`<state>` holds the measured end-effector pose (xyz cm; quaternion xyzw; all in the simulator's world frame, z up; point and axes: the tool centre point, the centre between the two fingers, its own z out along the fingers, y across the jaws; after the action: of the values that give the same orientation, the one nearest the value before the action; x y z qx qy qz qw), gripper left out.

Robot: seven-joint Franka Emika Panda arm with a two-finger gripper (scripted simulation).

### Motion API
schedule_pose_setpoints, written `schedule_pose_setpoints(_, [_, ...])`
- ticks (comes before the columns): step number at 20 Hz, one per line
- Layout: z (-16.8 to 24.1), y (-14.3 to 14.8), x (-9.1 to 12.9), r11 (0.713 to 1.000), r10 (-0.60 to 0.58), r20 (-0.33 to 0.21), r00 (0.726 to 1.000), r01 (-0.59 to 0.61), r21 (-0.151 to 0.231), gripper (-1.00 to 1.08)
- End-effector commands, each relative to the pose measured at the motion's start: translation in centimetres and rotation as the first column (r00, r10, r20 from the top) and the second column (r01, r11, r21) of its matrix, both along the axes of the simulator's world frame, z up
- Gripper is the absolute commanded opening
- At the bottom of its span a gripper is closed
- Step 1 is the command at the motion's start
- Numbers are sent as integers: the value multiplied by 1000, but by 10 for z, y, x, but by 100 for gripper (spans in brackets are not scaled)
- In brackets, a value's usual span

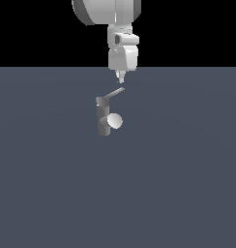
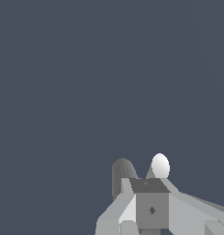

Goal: Turn on the faucet by rotating a designated handle.

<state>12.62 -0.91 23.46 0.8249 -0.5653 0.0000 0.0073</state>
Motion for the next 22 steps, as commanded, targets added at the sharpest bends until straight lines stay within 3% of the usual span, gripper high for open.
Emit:
schedule_pose_setpoints(1, [-16,1,9,999,-43,4,999,43,3,-100])
schedule_pose_setpoints(12, [-52,2,25,991,-130,8,991,130,12,-100])
schedule_pose_setpoints(22, [-52,-2,13,991,-130,7,992,130,12,-100])
